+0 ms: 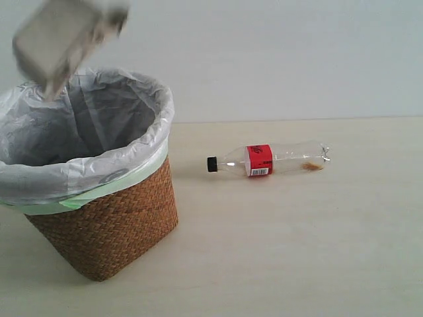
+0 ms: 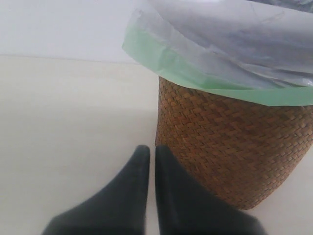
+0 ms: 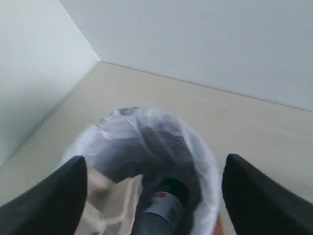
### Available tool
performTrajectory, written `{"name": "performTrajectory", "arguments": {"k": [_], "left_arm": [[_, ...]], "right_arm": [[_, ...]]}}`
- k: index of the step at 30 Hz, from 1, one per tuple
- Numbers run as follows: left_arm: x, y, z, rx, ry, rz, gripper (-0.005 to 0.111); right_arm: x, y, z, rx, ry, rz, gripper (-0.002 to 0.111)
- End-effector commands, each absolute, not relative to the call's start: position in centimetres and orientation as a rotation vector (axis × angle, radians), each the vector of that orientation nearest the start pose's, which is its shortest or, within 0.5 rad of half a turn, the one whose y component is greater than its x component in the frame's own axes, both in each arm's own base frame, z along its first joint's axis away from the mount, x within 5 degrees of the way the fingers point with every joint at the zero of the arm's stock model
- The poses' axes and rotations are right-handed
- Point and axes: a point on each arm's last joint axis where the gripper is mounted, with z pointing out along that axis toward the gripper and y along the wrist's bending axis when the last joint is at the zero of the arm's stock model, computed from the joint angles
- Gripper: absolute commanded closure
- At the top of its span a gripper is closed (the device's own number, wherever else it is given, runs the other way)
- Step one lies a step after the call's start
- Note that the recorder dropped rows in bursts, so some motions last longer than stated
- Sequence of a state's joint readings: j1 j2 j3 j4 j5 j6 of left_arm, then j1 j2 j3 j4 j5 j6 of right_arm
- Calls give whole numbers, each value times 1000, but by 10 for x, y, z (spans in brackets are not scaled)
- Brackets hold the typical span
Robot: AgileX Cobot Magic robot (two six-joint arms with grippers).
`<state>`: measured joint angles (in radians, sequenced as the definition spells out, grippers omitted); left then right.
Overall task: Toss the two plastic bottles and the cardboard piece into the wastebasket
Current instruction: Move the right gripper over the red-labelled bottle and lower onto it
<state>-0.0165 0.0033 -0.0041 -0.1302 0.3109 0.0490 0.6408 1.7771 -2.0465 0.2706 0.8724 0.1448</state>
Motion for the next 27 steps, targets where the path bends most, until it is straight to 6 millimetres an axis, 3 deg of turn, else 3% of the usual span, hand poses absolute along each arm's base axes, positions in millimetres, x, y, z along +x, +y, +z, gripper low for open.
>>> {"name": "performTrajectory", "arguments": {"k": [1, 6, 7, 11, 15, 18, 27], "left_arm": [[54, -4, 185, -27, 1792, -101, 103], [54, -4, 185, -27, 1792, -101, 103], [54, -4, 185, -27, 1792, -101, 103], [54, -4, 185, -27, 1792, -101, 103], [54, -4, 185, -27, 1792, -101, 103], [54, -4, 185, -27, 1792, -101, 103], [54, -4, 185, -27, 1792, -101, 103]], "right_arm": [[325, 250, 437, -486, 2191, 578, 46], [338, 234, 419, -507, 2271, 257, 46], [347, 225, 409, -501, 2317, 155, 46], [372, 196, 379, -476, 2485, 16, 46], [411, 165, 338, -501, 2581, -99, 46], [428, 164, 303, -780, 2594, -205, 46], [446, 179, 254, -1225, 2489, -309, 46]]}}
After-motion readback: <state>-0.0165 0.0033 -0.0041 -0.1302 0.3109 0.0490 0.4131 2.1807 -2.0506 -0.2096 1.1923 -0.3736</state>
